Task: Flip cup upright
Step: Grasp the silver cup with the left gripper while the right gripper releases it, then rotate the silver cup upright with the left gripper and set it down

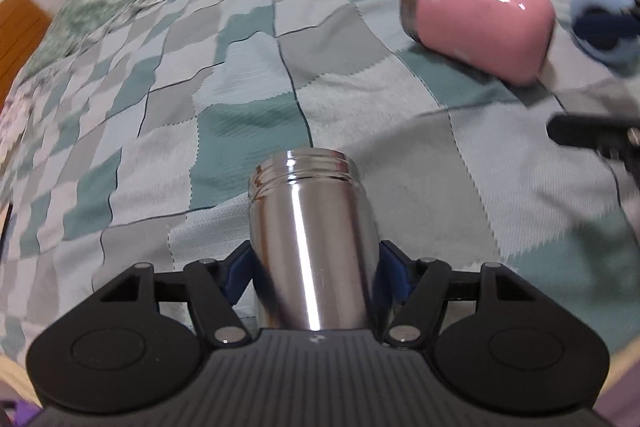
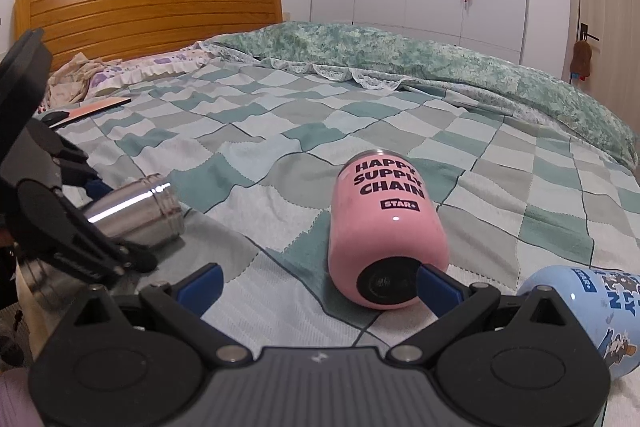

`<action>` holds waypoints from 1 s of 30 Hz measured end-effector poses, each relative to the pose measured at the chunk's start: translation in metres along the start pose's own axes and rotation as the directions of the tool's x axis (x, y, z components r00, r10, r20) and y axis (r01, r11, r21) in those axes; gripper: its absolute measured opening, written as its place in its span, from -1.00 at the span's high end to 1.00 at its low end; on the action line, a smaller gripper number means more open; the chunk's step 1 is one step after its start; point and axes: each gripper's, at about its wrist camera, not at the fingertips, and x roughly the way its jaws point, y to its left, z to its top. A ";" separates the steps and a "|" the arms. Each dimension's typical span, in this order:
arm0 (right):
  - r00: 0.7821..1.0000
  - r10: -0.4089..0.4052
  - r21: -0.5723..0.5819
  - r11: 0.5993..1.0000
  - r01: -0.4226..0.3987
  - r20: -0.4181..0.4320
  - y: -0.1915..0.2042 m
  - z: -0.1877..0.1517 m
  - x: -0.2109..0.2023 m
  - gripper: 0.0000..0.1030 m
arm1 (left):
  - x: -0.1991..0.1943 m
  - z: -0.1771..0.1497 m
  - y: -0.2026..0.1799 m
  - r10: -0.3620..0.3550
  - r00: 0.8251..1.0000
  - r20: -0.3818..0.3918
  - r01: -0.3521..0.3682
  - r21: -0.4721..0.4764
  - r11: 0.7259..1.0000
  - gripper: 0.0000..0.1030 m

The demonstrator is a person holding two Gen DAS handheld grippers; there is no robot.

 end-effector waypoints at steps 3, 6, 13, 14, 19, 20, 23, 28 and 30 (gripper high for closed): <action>1.000 -0.001 0.000 1.000 0.001 -0.002 0.001 -0.002 0.000 -1.00 | 0.000 0.002 0.007 -0.029 1.000 0.008 0.029 -0.045 0.999 -0.36; 1.000 -0.005 0.002 1.000 0.005 -0.003 0.001 -0.002 0.000 -1.00 | -0.002 0.008 0.009 -0.047 0.998 0.036 0.050 -0.099 0.994 -0.65; 1.000 -0.016 0.006 1.000 0.016 -0.011 0.001 -0.004 -0.003 -1.00 | 0.004 0.013 0.008 -0.021 1.000 0.006 0.022 -0.174 0.984 -0.22; 1.000 -0.017 0.006 1.000 0.017 -0.011 0.001 -0.004 -0.004 -1.00 | 0.000 0.011 0.010 -0.022 0.999 0.023 0.026 -0.185 0.982 -0.22; 1.000 -0.022 0.011 1.000 0.022 0.003 0.003 -0.003 -0.011 -1.00 | -0.032 0.001 0.020 0.009 0.990 0.139 0.020 -0.210 0.977 -0.21; 1.000 -0.020 0.015 1.000 0.020 0.008 0.004 -0.003 -0.013 -1.00 | -0.039 -0.001 0.022 0.020 0.986 0.168 0.016 -0.214 0.977 -0.21; 0.999 -0.018 0.025 1.000 0.017 0.029 0.007 -0.003 -0.018 -1.00 | -0.062 -0.005 0.029 0.055 0.964 0.259 0.007 -0.231 0.973 -0.21; 0.998 -0.033 0.044 0.999 0.030 0.060 0.014 -0.007 -0.025 -1.00 | -0.086 -0.009 0.038 0.130 0.906 0.403 -0.013 -0.281 0.960 -0.21; 0.997 -0.041 0.052 0.998 0.037 0.072 0.016 -0.008 -0.028 -1.00 | -0.090 -0.010 0.041 0.157 0.878 0.451 -0.011 -0.309 0.951 -0.21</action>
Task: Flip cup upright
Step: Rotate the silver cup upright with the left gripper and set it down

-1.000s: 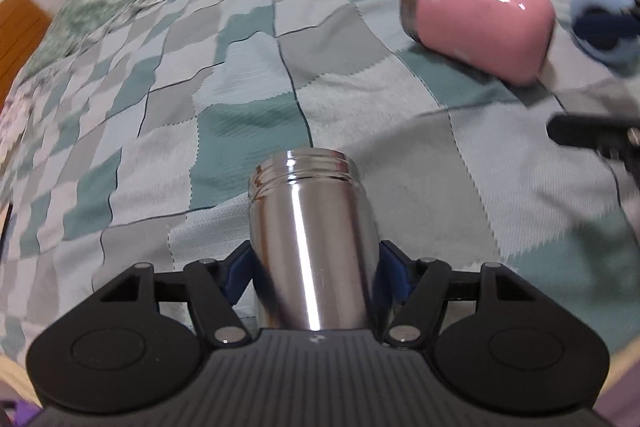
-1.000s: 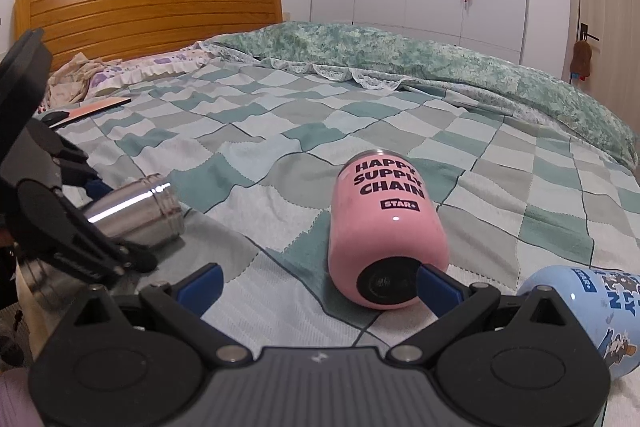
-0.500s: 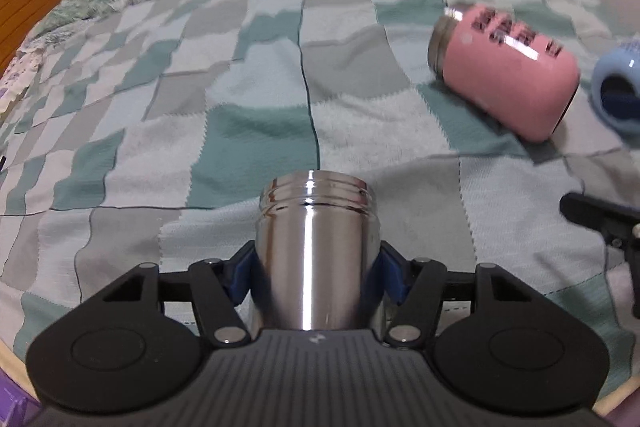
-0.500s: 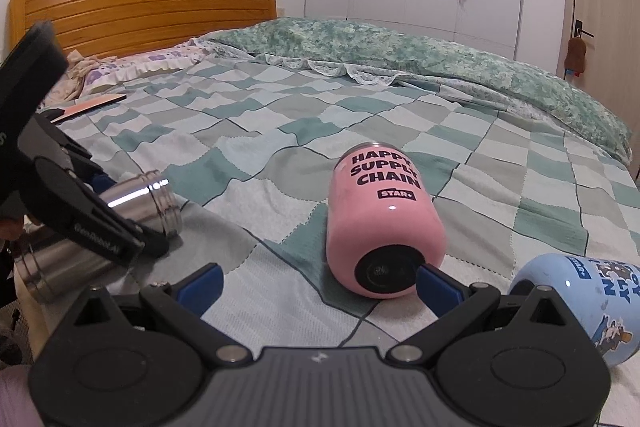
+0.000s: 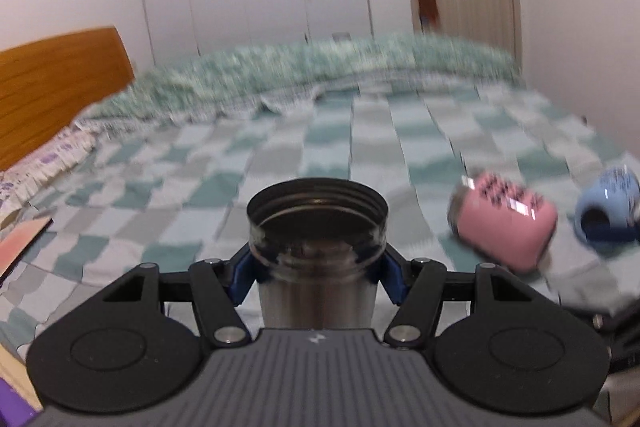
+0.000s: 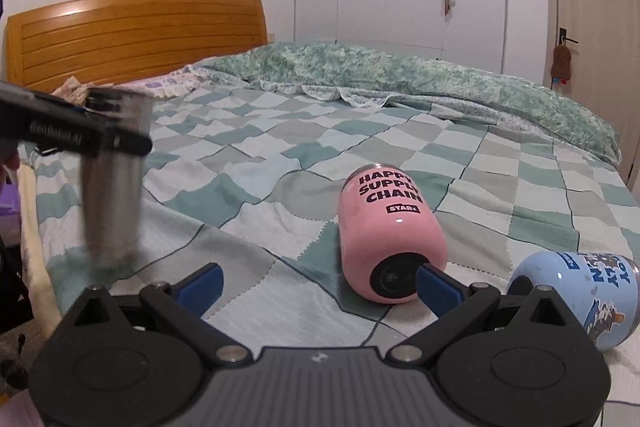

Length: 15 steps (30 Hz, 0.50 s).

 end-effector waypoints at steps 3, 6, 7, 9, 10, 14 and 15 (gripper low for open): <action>1.000 -0.014 0.010 1.000 0.014 0.016 0.003 -0.002 -0.004 -1.00 | 0.003 -0.003 0.005 0.029 0.997 0.073 -0.026 -0.034 0.999 -0.21; 0.999 -0.031 0.011 0.999 0.031 0.022 0.005 -0.003 -0.005 -1.00 | 0.012 -0.011 0.007 0.012 0.998 0.066 -0.008 -0.064 0.998 -0.22; 0.999 -0.038 0.010 0.999 0.038 0.024 0.005 -0.003 -0.005 -1.00 | 0.015 -0.014 0.009 0.004 0.998 0.061 0.000 -0.072 0.997 -0.22; 0.999 -0.048 0.009 0.999 0.047 0.027 0.007 -0.006 -0.007 -0.99 | 0.023 -0.021 0.009 -0.002 0.999 0.043 0.006 -0.080 0.997 -0.22; 0.998 -0.052 0.010 0.999 0.052 0.028 0.008 -0.007 -0.008 -0.99 | 0.024 -0.026 0.010 0.000 0.999 0.049 0.004 -0.081 0.997 -0.22; 0.997 -0.068 0.015 0.998 0.067 0.036 0.011 -0.009 -0.008 -0.99 | 0.023 -0.031 0.011 -0.002 0.997 0.080 0.009 -0.085 0.996 -0.22; 0.997 -0.071 0.015 0.997 0.070 0.037 0.011 -0.010 -0.008 -0.99 | 0.023 -0.032 0.012 -0.004 0.997 0.081 0.011 -0.087 0.996 -0.22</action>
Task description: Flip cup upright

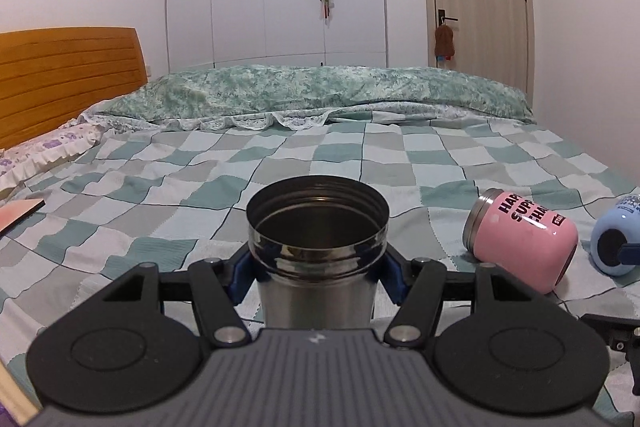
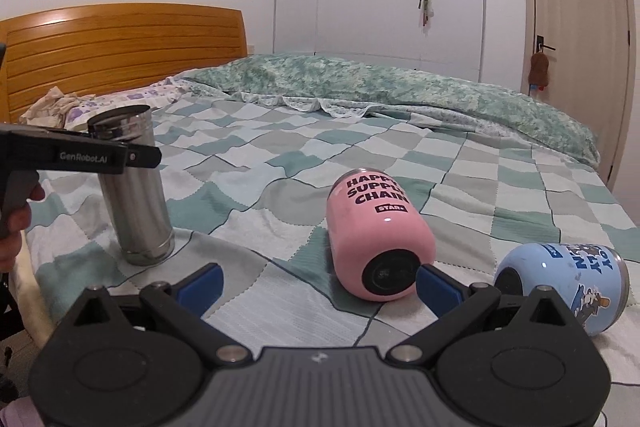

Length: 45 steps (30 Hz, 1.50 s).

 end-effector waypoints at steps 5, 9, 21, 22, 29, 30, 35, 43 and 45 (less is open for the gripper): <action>1.000 -0.015 -0.001 1.000 0.015 0.011 0.003 -0.001 -0.002 -1.00 | 0.001 0.000 0.006 -0.017 1.000 -0.002 0.017 -0.023 1.000 -0.27; 0.999 -0.026 -0.002 1.000 0.026 0.019 0.005 -0.001 -0.006 -0.99 | -0.004 -0.001 0.006 -0.023 0.999 0.026 0.023 -0.019 1.000 -0.74; 0.995 -0.061 0.023 0.998 0.059 0.077 0.005 -0.007 -0.039 -0.99 | -0.070 -0.004 -0.013 -0.037 0.984 0.174 0.040 -0.015 0.999 -1.00; 0.994 -0.065 0.025 0.998 0.063 0.085 0.004 -0.008 -0.044 -0.99 | -0.077 -0.008 -0.016 -0.042 0.981 0.188 0.046 -0.014 0.999 -1.00; 0.980 -0.110 0.044 0.994 0.104 0.167 0.003 -0.030 -0.094 -1.00 | -0.127 -0.051 -0.050 -0.076 0.965 0.252 0.090 -0.047 0.995 -1.00; 0.976 -0.121 0.047 0.992 0.114 0.179 0.003 -0.035 -0.102 -1.00 | -0.132 -0.059 -0.053 -0.078 0.963 0.258 0.093 -0.049 0.994 -1.00; 0.958 -0.173 0.053 0.985 0.165 0.227 0.002 -0.068 -0.138 -1.00 | -0.154 -0.097 -0.078 -0.087 0.954 0.286 0.100 -0.034 0.994 -1.00; 0.924 -0.241 0.056 0.970 0.235 0.298 0.002 -0.114 -0.176 -1.00 | -0.167 -0.133 -0.093 -0.054 0.950 0.308 0.061 -0.011 0.998 -1.00; 0.916 -0.251 0.069 0.968 0.241 0.312 0.001 -0.122 -0.180 -1.00 | -0.169 -0.134 -0.094 -0.052 0.945 0.322 0.056 -0.004 0.998 -1.00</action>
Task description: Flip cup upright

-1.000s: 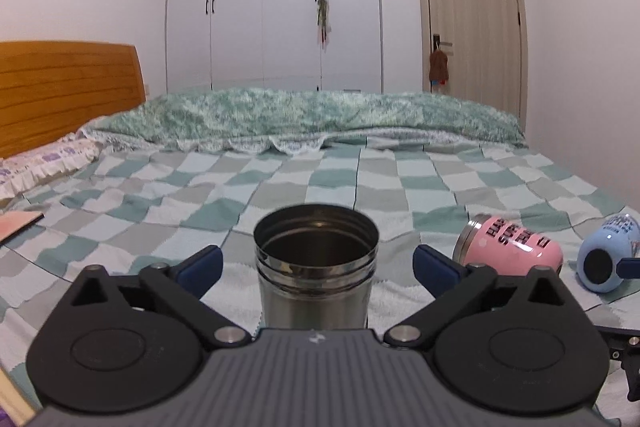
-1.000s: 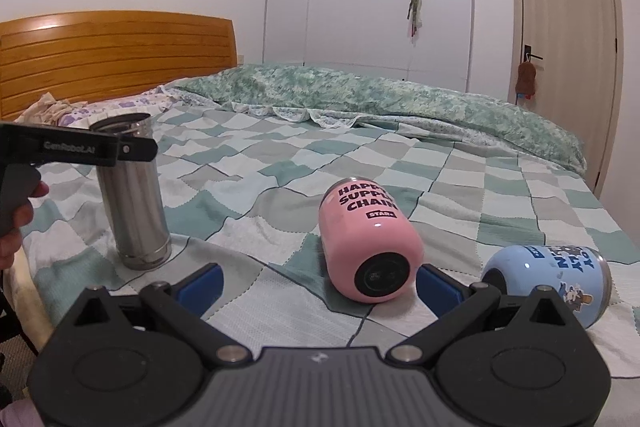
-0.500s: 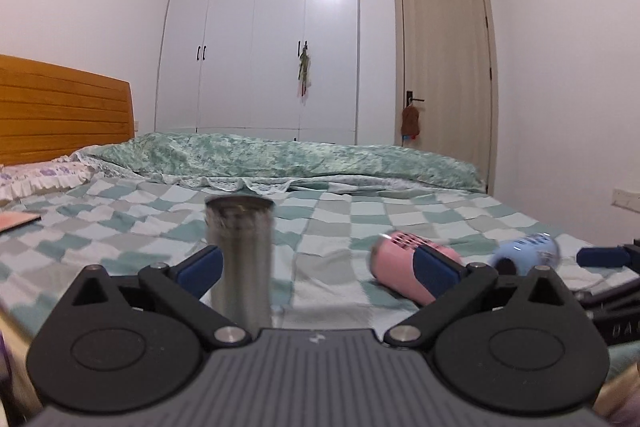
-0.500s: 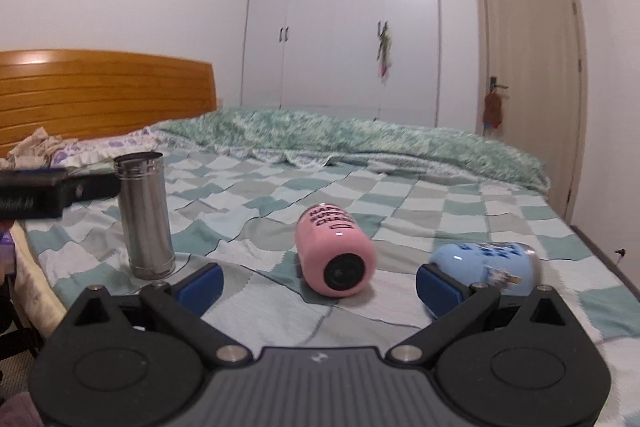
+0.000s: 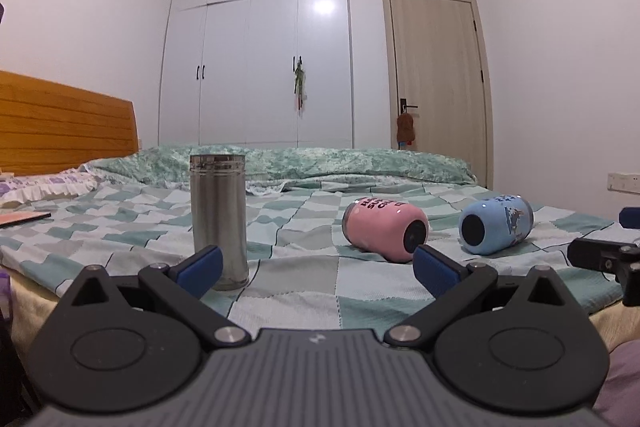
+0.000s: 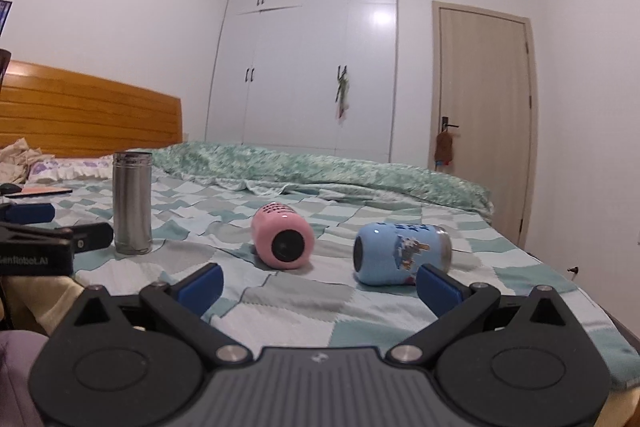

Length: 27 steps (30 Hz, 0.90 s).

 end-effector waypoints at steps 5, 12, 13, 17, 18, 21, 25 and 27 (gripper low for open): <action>0.999 -0.024 0.007 1.000 0.024 0.045 -0.002 -0.003 -0.009 -1.00 | -0.004 -0.001 -0.006 0.001 0.999 0.032 -0.002 0.027 1.000 -1.00; 0.998 -0.035 0.031 0.999 0.033 0.058 -0.005 -0.004 -0.009 -1.00 | -0.006 -0.002 -0.008 -0.003 0.999 0.044 0.001 0.035 0.999 -1.00; 0.998 -0.035 0.030 0.999 0.034 0.058 -0.004 -0.005 -0.009 -1.00 | -0.006 -0.002 -0.007 -0.003 0.999 0.044 0.001 0.034 0.999 -1.00; 0.998 -0.040 0.032 0.999 0.038 0.058 -0.003 -0.006 -0.007 -1.00 | -0.007 -0.003 -0.007 -0.003 0.999 0.044 0.002 0.030 1.000 -1.00; 0.998 -0.040 0.031 0.999 0.038 0.058 -0.003 -0.006 -0.007 -1.00 | -0.006 -0.003 -0.007 -0.005 0.999 0.045 0.004 0.030 1.000 -1.00; 0.998 -0.038 0.029 0.999 0.036 0.056 -0.003 -0.006 -0.006 -1.00 | -0.006 -0.003 -0.008 -0.005 0.999 0.044 0.004 0.034 0.999 -1.00; 0.998 -0.039 0.030 0.999 0.037 0.056 -0.003 -0.006 -0.006 -1.00 | -0.006 -0.002 -0.007 -0.006 0.999 0.042 0.005 0.028 1.000 -1.00; 0.998 -0.038 0.029 0.999 0.036 0.056 -0.003 -0.006 -0.006 -1.00 | -0.006 -0.002 -0.007 -0.006 0.999 0.042 0.005 0.028 1.000 -1.00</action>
